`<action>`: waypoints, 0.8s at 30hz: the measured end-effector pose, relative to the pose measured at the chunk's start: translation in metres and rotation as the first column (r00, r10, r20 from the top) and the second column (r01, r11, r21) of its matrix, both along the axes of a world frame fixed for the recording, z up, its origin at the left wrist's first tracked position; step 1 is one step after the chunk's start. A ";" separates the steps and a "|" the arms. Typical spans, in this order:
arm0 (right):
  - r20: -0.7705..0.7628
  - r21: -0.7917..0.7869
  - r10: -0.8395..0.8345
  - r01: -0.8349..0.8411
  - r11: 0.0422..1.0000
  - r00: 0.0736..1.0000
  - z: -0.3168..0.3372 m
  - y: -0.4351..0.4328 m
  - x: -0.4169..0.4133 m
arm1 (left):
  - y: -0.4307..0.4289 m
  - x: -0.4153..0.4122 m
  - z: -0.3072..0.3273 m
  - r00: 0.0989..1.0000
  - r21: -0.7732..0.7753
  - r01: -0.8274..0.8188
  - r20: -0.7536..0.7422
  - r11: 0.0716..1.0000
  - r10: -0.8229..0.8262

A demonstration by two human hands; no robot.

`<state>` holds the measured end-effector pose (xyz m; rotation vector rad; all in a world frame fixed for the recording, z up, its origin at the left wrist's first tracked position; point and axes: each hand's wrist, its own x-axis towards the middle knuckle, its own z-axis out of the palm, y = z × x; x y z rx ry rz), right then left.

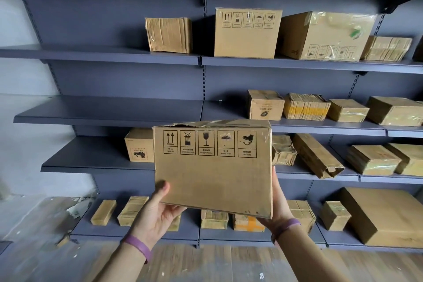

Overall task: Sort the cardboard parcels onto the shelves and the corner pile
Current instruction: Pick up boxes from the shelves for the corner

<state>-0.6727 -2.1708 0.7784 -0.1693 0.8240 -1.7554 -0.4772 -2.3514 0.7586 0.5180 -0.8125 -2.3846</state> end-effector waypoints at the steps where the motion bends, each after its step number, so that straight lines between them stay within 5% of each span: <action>1: -0.018 0.025 -0.050 0.050 0.998 0.999 0.004 -0.003 0.000 | -0.001 0.001 0.001 1.000 0.009 0.021 -0.013 1.000 -0.021; 13: 0.053 -0.125 -0.300 0.304 0.944 0.953 -0.013 -0.028 0.017 | 0.016 -0.023 0.022 0.981 0.200 0.035 -0.192 0.979 0.004; 24: -0.115 -0.100 -0.200 0.189 0.977 0.973 -0.013 -0.016 0.002 | 0.013 -0.024 0.011 0.985 0.145 -0.058 -0.150 0.988 0.080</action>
